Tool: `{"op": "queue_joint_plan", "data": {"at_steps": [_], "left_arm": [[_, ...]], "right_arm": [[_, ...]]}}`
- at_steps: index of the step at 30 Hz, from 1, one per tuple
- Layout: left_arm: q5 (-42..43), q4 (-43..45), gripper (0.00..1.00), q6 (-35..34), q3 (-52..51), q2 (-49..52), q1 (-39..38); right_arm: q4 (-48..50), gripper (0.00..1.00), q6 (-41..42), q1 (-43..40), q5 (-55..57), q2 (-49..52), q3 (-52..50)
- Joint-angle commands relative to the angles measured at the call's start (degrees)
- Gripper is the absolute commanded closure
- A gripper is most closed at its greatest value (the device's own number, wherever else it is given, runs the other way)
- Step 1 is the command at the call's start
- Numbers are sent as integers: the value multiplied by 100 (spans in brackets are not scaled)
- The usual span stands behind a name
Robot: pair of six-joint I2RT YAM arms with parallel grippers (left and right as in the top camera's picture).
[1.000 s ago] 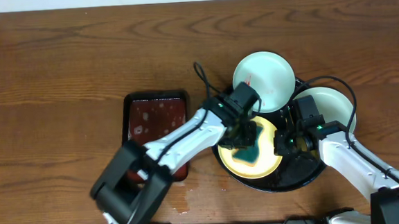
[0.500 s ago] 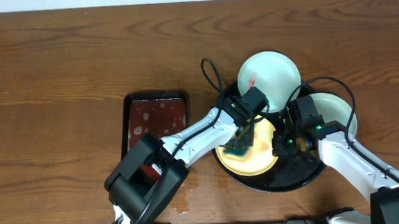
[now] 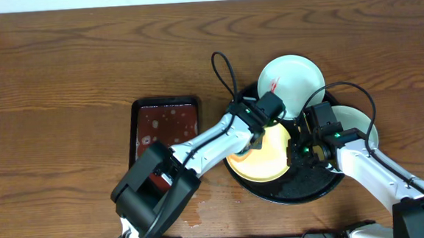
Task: Clean dirty plates on tray and stack at the side
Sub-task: 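Carry the sponge with the left gripper onto the yellow plate, then scrub the yellow plate with the sponge while right gripper holds it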
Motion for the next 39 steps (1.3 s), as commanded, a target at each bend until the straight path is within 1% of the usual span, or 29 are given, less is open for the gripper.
{"op": "queue_joint_plan", "data": {"at_steps": [1, 3, 6, 9, 12, 14, 15, 23, 26, 29, 31, 35, 39], "left_arm": [[1569, 533, 92, 293, -101, 166, 210], [2450, 883, 92, 295, -101, 166, 186], [3366, 1283, 93, 295, -101, 166, 138], [3897, 1462, 92, 295, -101, 166, 98], [3982, 1513, 93, 387, -101, 166, 70], [3794, 1478, 93, 514, -101, 166, 72], [3563, 1416, 92, 516, -101, 166, 72], [1117, 426, 93, 535, -101, 166, 79], [-20, -28, 93, 531, -101, 162, 79], [-763, -308, 92, 531, -98, 160, 79], [-933, -431, 93, 531, -85, 146, 83], [-931, -605, 92, 444, 7, 103, 138], [-254, -621, 93, 601, 170, -4, 179]], "right_arm": [[-173, 99, -162, -39, 769, 118, -136], [-170, 99, -162, -39, 769, 118, -136], [-168, 99, -162, -39, 769, 118, -136], [-170, 99, -162, -39, 769, 118, -136], [-168, 99, -160, -39, 769, 118, -136], [-170, 99, -160, -39, 769, 118, -136], [-170, 99, -160, -39, 769, 118, -136], [-177, 99, -162, -39, 769, 118, -136], [-173, 99, -160, -39, 769, 118, -136], [-175, 99, -162, -39, 769, 118, -136], [-175, 99, -160, -39, 769, 118, -136], [-188, 99, -160, -42, 769, 118, -136], [-216, 99, -160, -39, 769, 118, -136]]}}
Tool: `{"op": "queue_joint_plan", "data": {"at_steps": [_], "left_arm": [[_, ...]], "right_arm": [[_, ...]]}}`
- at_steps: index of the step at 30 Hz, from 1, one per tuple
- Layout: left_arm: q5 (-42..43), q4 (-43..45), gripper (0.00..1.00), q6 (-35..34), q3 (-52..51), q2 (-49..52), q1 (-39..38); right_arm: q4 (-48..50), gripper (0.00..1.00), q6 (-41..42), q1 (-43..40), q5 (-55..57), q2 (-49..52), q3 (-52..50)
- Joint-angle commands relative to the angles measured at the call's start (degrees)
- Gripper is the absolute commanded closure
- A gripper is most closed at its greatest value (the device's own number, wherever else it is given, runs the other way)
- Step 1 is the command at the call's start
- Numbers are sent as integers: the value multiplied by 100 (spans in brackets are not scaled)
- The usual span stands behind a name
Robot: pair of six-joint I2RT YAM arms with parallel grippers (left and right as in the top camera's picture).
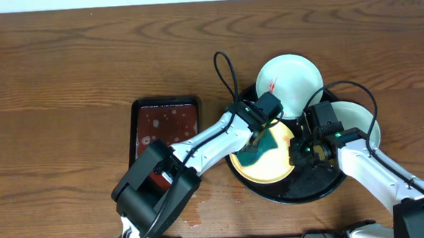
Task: Clean dirty plates on tray and stack at the side
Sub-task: 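Scrub the yellow plate with the sponge while right gripper holds it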
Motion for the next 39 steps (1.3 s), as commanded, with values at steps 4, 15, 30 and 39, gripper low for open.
{"op": "queue_joint_plan", "data": {"at_steps": [4, 15, 30, 39], "left_arm": [[647, -98, 78, 439, 319, -308, 155], [2271, -44, 47, 2074, 317, -1078, 153], [2789, 1298, 43, 3136, -922, -603, 151], [2802, 1366, 93, 2940, -922, -184, 164]], "right_arm": [[-144, 99, -157, -33, 426, 136, -162], [-142, 99, -157, -35, 426, 136, -162], [-142, 99, -157, -35, 426, 136, -162], [-144, 99, -157, -33, 426, 136, -162]]}}
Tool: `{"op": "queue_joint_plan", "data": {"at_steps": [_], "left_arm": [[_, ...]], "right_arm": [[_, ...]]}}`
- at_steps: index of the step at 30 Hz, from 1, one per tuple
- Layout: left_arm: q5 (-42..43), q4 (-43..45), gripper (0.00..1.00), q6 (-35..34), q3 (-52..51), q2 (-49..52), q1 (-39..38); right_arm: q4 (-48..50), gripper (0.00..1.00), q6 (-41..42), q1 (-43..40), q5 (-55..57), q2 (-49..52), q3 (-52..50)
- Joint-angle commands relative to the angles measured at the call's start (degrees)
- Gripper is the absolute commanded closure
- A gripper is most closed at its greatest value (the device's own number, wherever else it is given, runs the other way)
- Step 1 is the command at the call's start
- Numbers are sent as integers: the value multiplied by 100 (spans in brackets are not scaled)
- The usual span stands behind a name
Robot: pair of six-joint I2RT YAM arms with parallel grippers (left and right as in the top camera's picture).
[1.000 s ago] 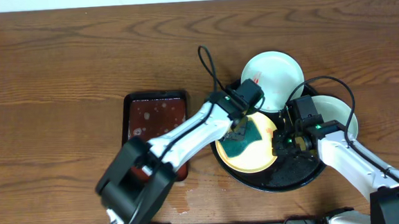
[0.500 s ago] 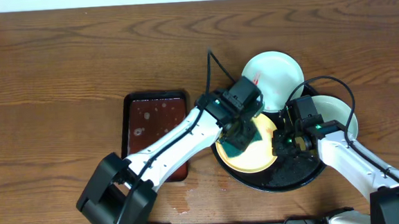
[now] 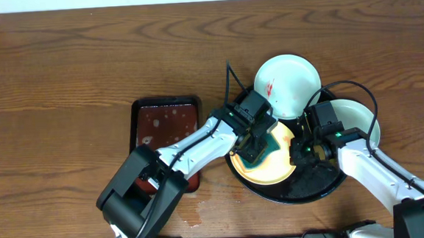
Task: Clean dirty plates on tray and stack at the side
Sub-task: 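Scrub the yellow plate with the sponge while right gripper holds it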
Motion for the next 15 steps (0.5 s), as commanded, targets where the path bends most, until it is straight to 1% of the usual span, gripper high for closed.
{"op": "queue_joint_plan", "data": {"at_steps": [1, 4, 6, 8, 9, 11, 13, 15], "left_arm": [[199, 39, 92, -262, -76, 264, -83], [208, 157, 93, -640, -74, 264, -85], [243, 70, 92, -649, -22, 236, -83], [243, -120, 63, -649, 90, 142, -48], [243, -203, 54, -647, 146, 76, -31], [243, -304, 41, -649, 227, -92, 7], [243, -321, 35, -647, 240, -289, 9], [243, -337, 34, -647, 240, -435, 2]], "right_arm": [[-133, 99, -157, -31, 367, 138, -168], [-129, 99, -157, -33, 367, 138, -168], [-131, 99, -157, -33, 367, 138, -168], [-136, 99, -157, -33, 367, 138, -168], [-133, 99, -157, -33, 367, 138, -168], [-129, 99, -157, -31, 367, 138, -168], [-131, 99, -157, -31, 367, 138, -168], [-131, 99, -157, -33, 367, 138, -168]]}}
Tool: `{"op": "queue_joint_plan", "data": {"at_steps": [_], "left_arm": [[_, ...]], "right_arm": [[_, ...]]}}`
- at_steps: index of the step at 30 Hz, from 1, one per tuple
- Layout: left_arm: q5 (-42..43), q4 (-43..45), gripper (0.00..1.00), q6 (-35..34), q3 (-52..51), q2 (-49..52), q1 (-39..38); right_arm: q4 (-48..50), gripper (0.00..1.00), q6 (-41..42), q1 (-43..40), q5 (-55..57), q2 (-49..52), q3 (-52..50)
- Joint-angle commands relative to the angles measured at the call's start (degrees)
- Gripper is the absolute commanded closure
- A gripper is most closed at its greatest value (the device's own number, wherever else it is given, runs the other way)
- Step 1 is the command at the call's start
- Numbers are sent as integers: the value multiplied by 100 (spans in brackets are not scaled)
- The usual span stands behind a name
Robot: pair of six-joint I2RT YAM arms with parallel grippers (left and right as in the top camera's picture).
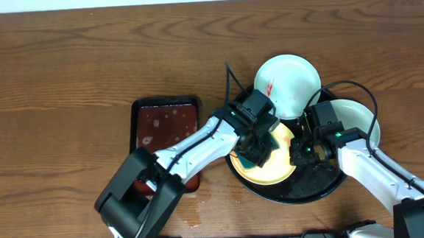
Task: Clean dirty plates on tray and stack at the side
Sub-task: 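Scrub the yellow plate with the sponge while right gripper holds it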
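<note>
A yellow plate (274, 168) lies in the round black tray (312, 187). My left gripper (257, 150) is over the plate's upper left part, shut on a green sponge (264, 147) that presses on the plate. My right gripper (300, 152) sits at the plate's right rim and looks shut on that rim. A white plate with red marks (288, 76) leans on the tray's far edge. A pale plate (358, 119) rests at the tray's right edge, partly hidden by the right arm.
A black rectangular tray with reddish bubbly liquid (166, 123) lies left of the round tray, partly under the left arm. A small wet patch (195, 208) marks the wood in front of it. Cables (226, 68) loop above both wrists.
The left gripper with the sponge has shifted slightly toward the front of the yellow plate. The right gripper and all three plates stay where they were.
First the left gripper was at the yellow plate's far rim, the sponge hidden under it. Then the sponge showed on the plate's left part. Later the left wrist had turned, with the sponge nearer the middle. The right gripper stayed at the rim throughout.
</note>
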Motion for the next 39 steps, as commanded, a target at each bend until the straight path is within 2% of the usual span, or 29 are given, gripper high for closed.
{"op": "queue_joint_plan", "data": {"at_steps": [1, 12, 14, 16, 17, 19, 25, 26, 28, 30, 33, 39], "left_arm": [[-46, -61, 34, -52, 70, -295, 33], [-72, 188, 34, -7, -225, 271, 13], [-70, 205, 37, -7, -225, 409, 13], [-68, 219, 50, -9, -225, 498, 13], [-63, 221, 69, -13, -225, 525, 13], [42, 221, 93, -39, -216, 518, 13], [170, -85, 93, -420, 138, 249, 15], [168, -83, 92, -417, 173, 175, 15], [166, -83, 56, -393, 192, 13, 20], [120, -127, 44, -365, 190, -120, 20], [96, -195, 37, -223, 190, -164, 17], [13, -201, 31, -85, 13, -138, 13]], "right_arm": [[-131, 99, -155, -31, 365, 138, -168], [-111, 99, -155, -31, 365, 138, -168], [-114, 99, -155, -31, 365, 138, -168], [-114, 99, -155, -31, 365, 138, -168], [-114, 99, -153, -31, 365, 138, -168], [-114, 99, -155, -31, 365, 138, -168], [-111, 99, -155, -31, 365, 138, -168], [-111, 99, -155, -31, 365, 138, -168], [-114, 99, -155, -31, 365, 138, -168], [-114, 99, -155, -28, 365, 138, -168], [-111, 99, -155, -31, 365, 138, -168], [-111, 99, -155, -31, 365, 138, -168]]}}
